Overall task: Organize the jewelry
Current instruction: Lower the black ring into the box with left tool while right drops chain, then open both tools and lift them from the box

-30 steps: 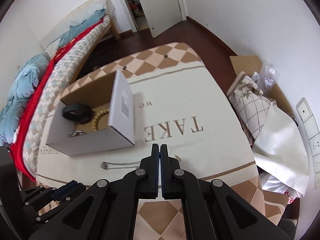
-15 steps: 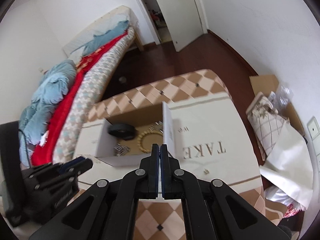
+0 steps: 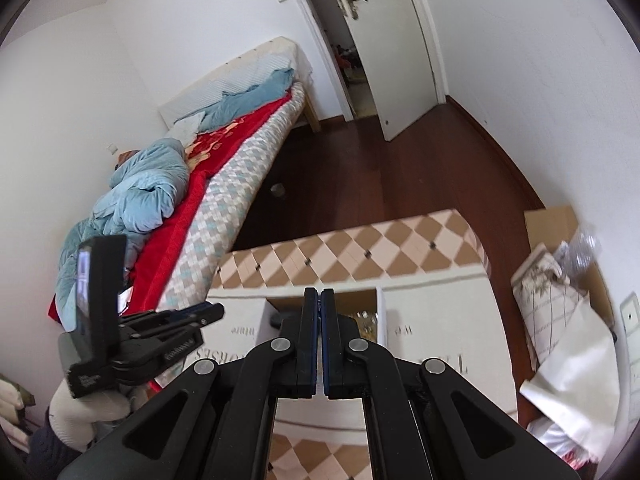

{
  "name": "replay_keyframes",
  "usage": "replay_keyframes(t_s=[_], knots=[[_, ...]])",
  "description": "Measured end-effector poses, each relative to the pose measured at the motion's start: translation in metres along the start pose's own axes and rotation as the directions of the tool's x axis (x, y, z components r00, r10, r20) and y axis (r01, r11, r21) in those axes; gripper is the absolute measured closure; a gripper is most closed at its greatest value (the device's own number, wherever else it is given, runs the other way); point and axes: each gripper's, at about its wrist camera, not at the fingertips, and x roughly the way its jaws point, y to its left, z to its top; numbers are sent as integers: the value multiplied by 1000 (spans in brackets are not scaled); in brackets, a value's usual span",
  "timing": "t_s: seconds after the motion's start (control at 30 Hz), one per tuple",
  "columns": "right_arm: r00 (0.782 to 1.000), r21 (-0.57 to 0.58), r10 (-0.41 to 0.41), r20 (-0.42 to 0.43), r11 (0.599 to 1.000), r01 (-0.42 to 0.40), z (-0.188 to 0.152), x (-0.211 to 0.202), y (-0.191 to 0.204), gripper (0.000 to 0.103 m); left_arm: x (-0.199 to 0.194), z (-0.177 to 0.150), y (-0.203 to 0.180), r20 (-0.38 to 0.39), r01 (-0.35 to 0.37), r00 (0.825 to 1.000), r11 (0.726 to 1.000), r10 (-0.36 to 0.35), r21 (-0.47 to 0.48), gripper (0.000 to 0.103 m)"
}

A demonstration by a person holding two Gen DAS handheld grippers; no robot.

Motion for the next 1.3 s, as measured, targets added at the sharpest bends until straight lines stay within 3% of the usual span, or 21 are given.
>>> replay_keyframes(t_s=[0.23,0.5,0.57,0.6,0.63,0.67,0.7,0.73,0.77,0.83,0.9,0.93,1.03,1.07,1.2,1.3], knots=[[987,-5,20,-158,1000,-21,2,79,5,102,37,6,-2,-82,18,997,1000,-17,11,93],[954,8,4,-301,1000,-1,-19,145,-10,102,76,13,5,-187,123,972,988,-140,-95,89],[939,31,14,-343,1000,-4,-21,155,-17,101,78,16,7,-188,131,970,984,-151,-117,83],[935,45,15,-354,999,1,-22,157,-20,101,77,18,8,-183,136,971,983,-157,-122,76],[933,51,9,-360,999,10,-23,159,-24,100,75,20,9,-176,132,972,984,-153,-123,62],[932,47,1,-363,999,17,-23,159,-26,97,72,21,10,-166,118,977,986,-137,-120,52],[932,43,-10,-364,999,28,-24,159,-28,92,70,22,11,-154,105,980,988,-123,-117,31],[933,39,-32,-358,998,49,-24,157,-31,75,68,22,13,-143,91,984,989,-107,-114,22],[934,34,-42,-355,998,58,-25,155,-32,54,65,22,16,-131,73,988,991,-87,-109,22],[937,17,-64,-345,997,74,-27,149,-33,40,60,21,19,-116,43,992,994,-54,-100,21],[936,-10,-89,-341,996,91,-28,146,-31,38,54,16,21,-90,-30,996,997,24,-72,16],[932,-33,-118,-342,993,114,-31,145,-29,32,50,13,23,-74,-62,996,996,57,-67,14],[920,-94,-208,-333,978,187,-37,143,-25,5,40,2,27,-26,-130,991,990,128,-64,14],[914,-114,-238,-329,971,212,-40,143,-23,1,37,-1,28,-19,-139,990,988,138,-67,14],[894,-157,-306,-326,950,268,-51,143,-19,0,26,-15,32,43,-145,988,987,148,-68,13],[894,-163,-318,-316,947,279,-57,140,-18,0,22,-22,32,63,-176,982,983,179,-52,3]])
